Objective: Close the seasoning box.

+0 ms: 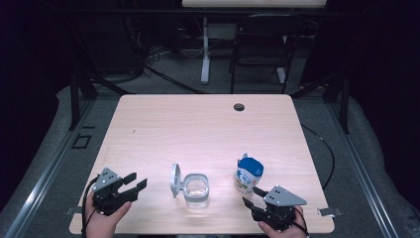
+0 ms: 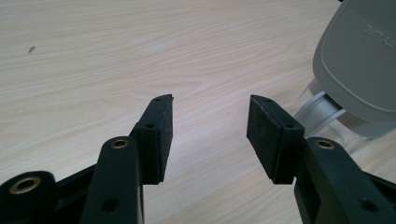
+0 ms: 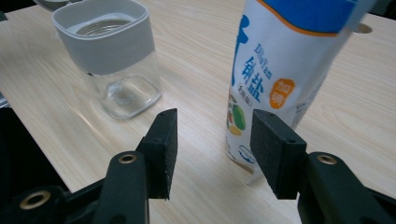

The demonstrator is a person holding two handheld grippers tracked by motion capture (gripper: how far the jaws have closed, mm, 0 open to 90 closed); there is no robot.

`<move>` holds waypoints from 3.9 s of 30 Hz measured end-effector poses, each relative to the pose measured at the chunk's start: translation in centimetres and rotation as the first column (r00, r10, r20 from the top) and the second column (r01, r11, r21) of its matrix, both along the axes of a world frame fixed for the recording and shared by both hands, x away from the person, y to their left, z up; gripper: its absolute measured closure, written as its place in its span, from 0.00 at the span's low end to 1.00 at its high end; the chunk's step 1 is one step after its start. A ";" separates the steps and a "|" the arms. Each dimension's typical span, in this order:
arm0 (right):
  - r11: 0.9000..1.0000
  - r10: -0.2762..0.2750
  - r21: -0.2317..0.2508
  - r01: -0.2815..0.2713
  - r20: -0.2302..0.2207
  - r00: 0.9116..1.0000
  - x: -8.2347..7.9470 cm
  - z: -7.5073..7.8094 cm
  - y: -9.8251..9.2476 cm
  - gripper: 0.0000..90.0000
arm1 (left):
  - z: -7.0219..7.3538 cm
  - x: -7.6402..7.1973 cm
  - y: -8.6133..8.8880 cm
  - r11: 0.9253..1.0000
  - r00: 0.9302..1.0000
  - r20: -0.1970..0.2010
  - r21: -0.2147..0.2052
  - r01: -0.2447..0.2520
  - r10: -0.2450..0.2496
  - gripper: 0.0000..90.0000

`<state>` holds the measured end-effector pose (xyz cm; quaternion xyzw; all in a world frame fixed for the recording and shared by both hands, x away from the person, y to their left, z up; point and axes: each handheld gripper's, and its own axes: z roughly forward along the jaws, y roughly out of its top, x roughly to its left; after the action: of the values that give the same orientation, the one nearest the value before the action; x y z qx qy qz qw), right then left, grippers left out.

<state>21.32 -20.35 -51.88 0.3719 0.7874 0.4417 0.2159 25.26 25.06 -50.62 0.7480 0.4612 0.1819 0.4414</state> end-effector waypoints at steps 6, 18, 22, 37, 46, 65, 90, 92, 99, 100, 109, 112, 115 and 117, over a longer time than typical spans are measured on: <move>0.999 -0.033 0.003 0.033 -0.009 0.999 0.3 -0.4 -0.8 0.57 | 0.0 0.0 -0.1 1.000 1.000 0.006 -0.004 -0.002 0.002 0.57; 0.996 -0.092 -0.007 0.092 -0.016 0.996 1.7 -0.9 -1.0 0.51 | 0.0 0.0 -0.1 1.000 1.000 0.004 -0.006 0.001 -0.001 0.57; 0.995 -0.094 -0.029 0.094 -0.005 0.996 2.3 -0.8 -0.8 0.50 | 0.0 0.0 -0.1 1.000 1.000 0.004 -0.006 0.002 -0.002 0.57; 0.993 -0.112 -0.025 0.112 -0.019 0.993 3.8 -1.6 0.0 0.47 | 0.0 -0.1 -0.2 1.000 1.000 0.009 0.000 0.004 -0.004 0.57; 0.993 -0.114 -0.029 0.114 -0.016 0.993 4.5 -2.2 0.4 0.44 | 0.0 0.0 -0.1 1.000 1.000 0.007 -0.005 0.001 -0.001 0.57; 0.991 -0.130 -0.026 0.130 0.005 0.992 5.0 -3.4 1.0 0.41 | -0.1 0.0 0.1 1.000 1.000 0.009 -0.006 -0.002 0.002 0.57; 0.989 -0.147 -0.029 0.148 0.033 0.989 5.3 -5.2 1.6 0.39 | -0.1 0.0 0.2 1.000 1.000 0.005 -0.005 -0.008 0.008 0.57; 0.989 -0.146 -0.030 0.147 0.037 0.989 5.3 -5.4 1.6 0.39 | -0.1 0.1 0.2 1.000 1.000 0.005 -0.004 -0.008 0.008 0.57; 0.988 -0.156 -0.013 0.156 0.028 0.987 5.5 -5.8 1.7 0.40 | -0.2 0.1 0.1 1.000 1.000 0.005 -0.006 -0.009 0.009 0.57; 0.987 -0.157 -0.015 0.158 0.027 0.987 5.5 -5.9 1.7 0.40 | -0.2 0.1 0.1 1.000 1.000 0.005 -0.005 -0.009 0.009 0.57; 0.987 -0.163 0.004 0.163 0.032 0.986 5.8 -6.3 1.8 0.39 | -0.1 0.1 0.2 1.000 1.000 0.007 -0.007 -0.008 0.008 0.57; 0.987 -0.161 0.000 0.161 0.033 0.986 5.8 -6.3 1.8 0.40 | -0.2 0.1 0.2 1.000 1.000 0.008 -0.005 -0.006 0.006 0.57; 0.987 -0.162 0.006 0.162 0.038 0.986 5.8 -6.5 1.8 0.40 | -0.2 0.1 0.2 1.000 1.000 0.007 -0.005 -0.006 0.006 0.57; 0.987 -0.162 0.008 0.162 0.044 0.986 5.8 -6.6 1.8 0.41 | -0.2 0.1 0.2 1.000 1.000 0.008 -0.005 -0.007 0.007 0.57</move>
<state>27.13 -18.54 -58.45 0.4252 0.7487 0.4326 0.2675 25.36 25.30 -50.78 0.7446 0.4624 0.1852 0.4443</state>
